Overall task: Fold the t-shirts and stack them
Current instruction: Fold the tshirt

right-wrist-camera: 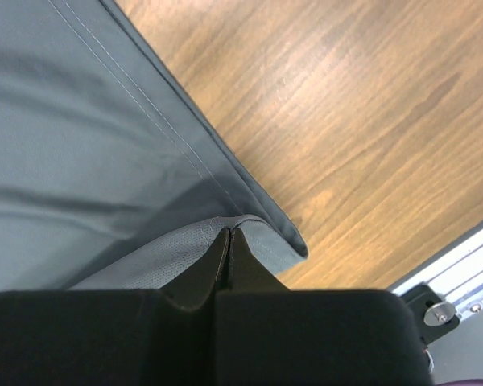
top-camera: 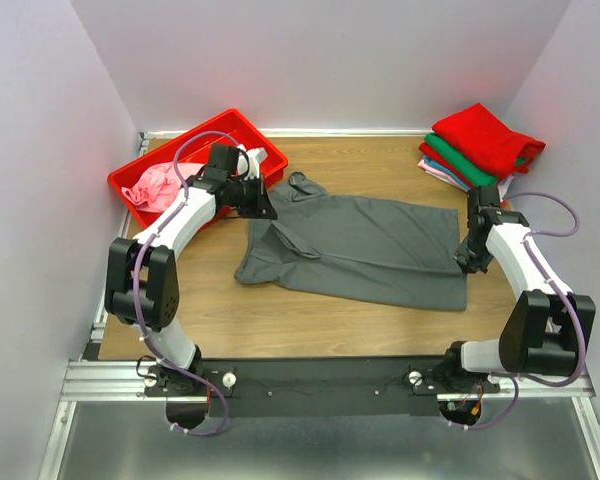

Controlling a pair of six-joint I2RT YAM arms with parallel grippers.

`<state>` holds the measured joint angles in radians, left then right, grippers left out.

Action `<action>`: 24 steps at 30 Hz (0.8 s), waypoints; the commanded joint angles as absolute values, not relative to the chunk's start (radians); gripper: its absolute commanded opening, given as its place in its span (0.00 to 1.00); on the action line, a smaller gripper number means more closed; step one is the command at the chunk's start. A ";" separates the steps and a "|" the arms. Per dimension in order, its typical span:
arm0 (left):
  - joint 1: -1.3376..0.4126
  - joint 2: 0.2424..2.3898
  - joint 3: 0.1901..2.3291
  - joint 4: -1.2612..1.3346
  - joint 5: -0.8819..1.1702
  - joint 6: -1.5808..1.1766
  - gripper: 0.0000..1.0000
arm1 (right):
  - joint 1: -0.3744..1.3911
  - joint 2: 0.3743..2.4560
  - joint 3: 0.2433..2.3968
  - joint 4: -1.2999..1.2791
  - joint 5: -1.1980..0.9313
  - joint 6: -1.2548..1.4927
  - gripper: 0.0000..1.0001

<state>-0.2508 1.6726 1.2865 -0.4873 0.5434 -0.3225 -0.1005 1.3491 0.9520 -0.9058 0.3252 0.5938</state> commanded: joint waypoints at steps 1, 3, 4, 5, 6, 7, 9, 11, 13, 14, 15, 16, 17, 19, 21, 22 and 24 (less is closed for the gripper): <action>-0.252 1.704 1.316 -0.480 0.526 -0.299 0.00 | -0.109 1.384 0.985 -0.854 0.356 0.580 0.01; -0.252 1.723 1.331 -0.476 0.532 -0.296 0.00 | -0.109 1.402 0.988 -0.841 0.357 0.577 0.01; -0.252 1.738 1.345 -0.476 0.532 -0.295 0.12 | -0.109 1.410 0.991 -0.835 0.356 0.571 0.01; -0.252 1.744 1.353 -0.474 0.531 -0.298 0.25 | -0.109 1.426 1.003 -0.821 0.354 0.568 0.01; -0.252 1.747 1.361 -0.468 0.525 -0.299 0.40 | -0.109 1.439 1.015 -0.816 0.351 0.560 0.10; -0.252 1.752 1.373 -0.460 0.520 -0.302 0.52 | -0.109 1.448 1.031 -0.810 0.347 0.543 0.19; -0.252 1.753 1.417 -0.462 0.503 -0.299 0.82 | -0.109 1.471 1.087 -0.808 0.327 0.522 0.48; -0.252 1.741 1.442 -0.469 0.468 -0.298 0.90 | -0.109 1.483 1.120 -0.807 0.304 0.491 0.59; -0.252 1.706 1.428 -0.476 0.434 -0.298 0.91 | -0.109 1.477 1.140 -0.802 0.292 0.474 0.66; -0.252 1.691 1.386 -0.476 0.393 -0.301 0.91 | -0.109 1.462 1.138 -0.801 0.273 0.462 0.68; -0.252 1.657 1.355 -0.477 0.371 -0.304 0.91 | -0.110 1.453 1.135 -0.801 0.259 0.456 0.71; -0.252 1.640 1.324 -0.479 0.348 -0.308 0.91 | -0.109 1.442 1.114 -0.801 0.243 0.454 0.72; -0.252 1.622 1.254 -0.480 0.310 -0.311 0.91 | -0.109 1.418 1.100 -0.799 0.200 0.454 0.73; -0.252 1.589 1.185 -0.480 0.278 -0.318 0.91 | -0.109 1.390 1.062 -0.787 0.151 0.454 0.74; -0.252 1.537 1.086 -0.480 0.236 -0.331 0.91 | -0.109 1.355 1.002 -0.779 0.086 0.469 0.74; -0.252 1.501 1.054 -0.482 0.223 -0.337 0.91 | -0.109 1.345 0.983 -0.778 0.071 0.494 0.74; -0.252 1.470 0.979 -0.485 0.181 -0.353 0.90 | -0.110 1.319 0.928 -0.776 0.048 0.520 0.74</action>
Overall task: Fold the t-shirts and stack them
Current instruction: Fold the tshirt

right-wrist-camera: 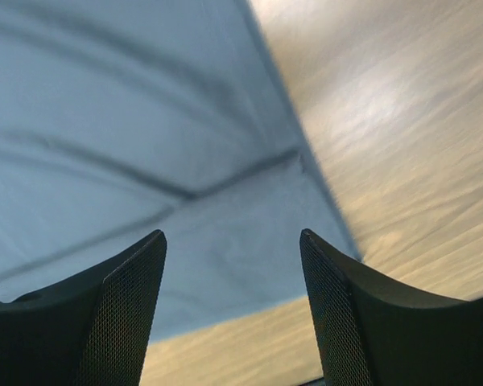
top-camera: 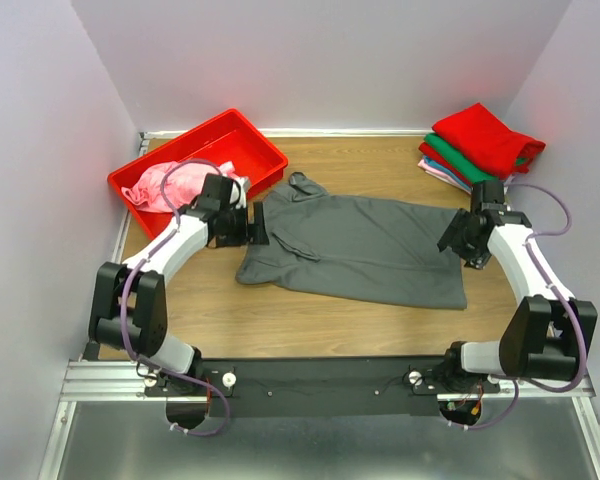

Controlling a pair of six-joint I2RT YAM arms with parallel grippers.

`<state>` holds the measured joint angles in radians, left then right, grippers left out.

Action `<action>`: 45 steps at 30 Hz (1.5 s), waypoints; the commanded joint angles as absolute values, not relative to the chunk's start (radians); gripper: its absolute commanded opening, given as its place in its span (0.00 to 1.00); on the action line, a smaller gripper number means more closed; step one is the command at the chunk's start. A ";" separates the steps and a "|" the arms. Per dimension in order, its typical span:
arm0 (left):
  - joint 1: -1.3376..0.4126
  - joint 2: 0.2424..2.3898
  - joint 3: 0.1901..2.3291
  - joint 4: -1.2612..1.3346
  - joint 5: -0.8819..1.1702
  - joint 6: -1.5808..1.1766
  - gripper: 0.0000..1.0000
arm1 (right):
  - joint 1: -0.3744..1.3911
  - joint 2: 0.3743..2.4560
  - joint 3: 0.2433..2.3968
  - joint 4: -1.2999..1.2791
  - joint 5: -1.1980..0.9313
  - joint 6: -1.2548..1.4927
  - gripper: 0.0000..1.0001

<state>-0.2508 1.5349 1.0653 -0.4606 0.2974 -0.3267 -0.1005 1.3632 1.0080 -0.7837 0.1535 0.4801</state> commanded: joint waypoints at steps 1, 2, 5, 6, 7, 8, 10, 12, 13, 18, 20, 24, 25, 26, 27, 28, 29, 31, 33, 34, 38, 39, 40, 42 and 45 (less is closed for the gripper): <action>-0.252 1.444 0.959 -0.488 0.172 -0.356 0.90 | -0.107 1.316 0.908 -0.776 0.046 0.543 0.74; -0.252 1.434 0.924 -0.491 0.160 -0.368 0.90 | -0.109 1.315 0.893 -0.776 0.051 0.554 0.74; -0.252 1.410 0.858 -0.491 0.161 -0.385 0.89 | -0.109 1.321 0.842 -0.778 0.064 0.597 0.74; -0.252 1.405 0.842 -0.491 0.161 -0.394 0.88 | -0.109 1.325 0.830 -0.778 0.064 0.606 0.75; -0.252 1.398 0.828 -0.489 0.152 -0.400 0.88 | -0.109 1.328 0.815 -0.778 0.064 0.627 0.74; -0.252 1.393 0.804 -0.492 0.144 -0.405 0.86 | -0.109 1.328 0.808 -0.778 0.066 0.635 0.74; -0.252 1.376 0.782 -0.486 0.129 -0.420 0.85 | -0.109 1.318 0.796 -0.778 0.074 0.656 0.74; -0.250 1.371 0.759 -0.474 0.129 -0.423 0.82 | -0.109 1.309 0.792 -0.779 0.089 0.663 0.74; -0.252 1.377 0.756 -0.469 0.135 -0.423 0.80 | -0.110 1.304 0.788 -0.779 0.094 0.666 0.74; -0.250 1.396 0.736 -0.442 0.161 -0.425 0.73 | -0.109 1.315 0.764 -0.779 0.106 0.673 0.74; -0.250 1.407 0.738 -0.433 0.166 -0.425 0.72 | -0.109 1.330 0.762 -0.778 0.106 0.673 0.74; -0.250 1.434 0.735 -0.410 0.195 -0.426 0.67 | -0.110 1.356 0.772 -0.770 0.127 0.669 0.74; -0.250 1.437 0.732 -0.402 0.202 -0.428 0.65 | -0.110 1.361 0.773 -0.770 0.130 0.669 0.74; -0.250 1.443 0.730 -0.393 0.216 -0.428 0.64 | -0.110 1.365 0.776 -0.769 0.133 0.667 0.74; -0.250 1.447 0.724 -0.388 0.222 -0.428 0.61 | -0.112 1.371 0.779 -0.769 0.138 0.667 0.74; -0.250 1.453 0.723 -0.379 0.236 -0.428 0.60 | -0.115 1.379 0.781 -0.764 0.140 0.666 0.74; -0.250 1.456 0.723 -0.377 0.241 -0.426 0.58 | -0.115 1.385 0.781 -0.762 0.140 0.663 0.75; -0.250 1.459 0.716 -0.373 0.245 -0.425 0.53 | -0.120 1.394 0.782 -0.756 0.140 0.663 0.75; -0.250 1.457 0.710 -0.371 0.256 -0.423 0.46 | -0.123 1.410 0.782 -0.749 0.146 0.657 0.75; -0.250 1.457 0.709 -0.368 0.256 -0.422 0.42 | -0.126 1.416 0.782 -0.747 0.147 0.654 0.75; -0.249 1.451 0.727 -0.396 0.241 -0.404 0.11 | -0.133 1.451 0.775 -0.736 0.155 0.641 0.76; -0.247 1.450 0.748 -0.409 0.230 -0.396 0.08 | -0.136 1.456 0.773 -0.732 0.156 0.640 0.76; -0.247 1.445 0.761 -0.437 0.218 -0.388 0.06 | -0.143 1.463 0.773 -0.730 0.160 0.629 0.77; -0.247 1.440 0.810 -0.480 0.178 -0.364 0.06 | -0.147 1.483 0.770 -0.724 0.169 0.618 0.78; -0.247 1.443 0.865 -0.520 0.146 -0.328 0.06 | -0.152 1.503 0.772 -0.712 0.169 0.611 0.79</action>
